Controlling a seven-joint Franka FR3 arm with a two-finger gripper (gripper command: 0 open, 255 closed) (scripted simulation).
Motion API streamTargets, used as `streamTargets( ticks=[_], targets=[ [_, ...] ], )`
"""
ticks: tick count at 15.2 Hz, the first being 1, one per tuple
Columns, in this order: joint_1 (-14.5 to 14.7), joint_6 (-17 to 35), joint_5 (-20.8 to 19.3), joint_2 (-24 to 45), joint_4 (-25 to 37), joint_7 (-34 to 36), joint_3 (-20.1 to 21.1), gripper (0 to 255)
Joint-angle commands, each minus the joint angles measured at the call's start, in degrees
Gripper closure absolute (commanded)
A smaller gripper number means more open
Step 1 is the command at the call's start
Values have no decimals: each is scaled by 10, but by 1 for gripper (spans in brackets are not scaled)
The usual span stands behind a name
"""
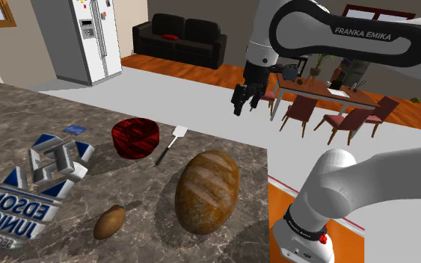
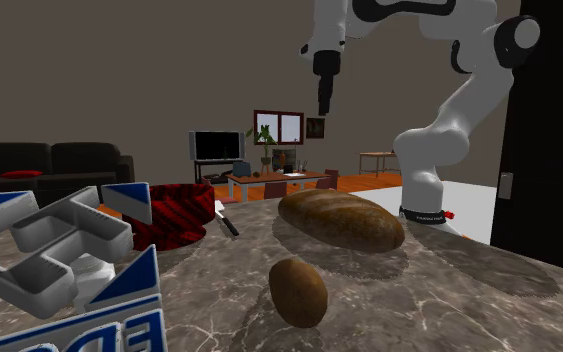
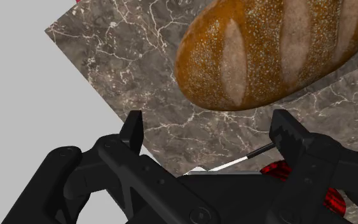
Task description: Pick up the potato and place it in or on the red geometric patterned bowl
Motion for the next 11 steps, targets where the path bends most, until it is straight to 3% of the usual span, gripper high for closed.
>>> streamTargets(
  ticks=[1,11],
  targets=[
    [0,0,0,0,0,0,0,0],
    [17,89,109,38,-56,207,126,0]
  ],
)
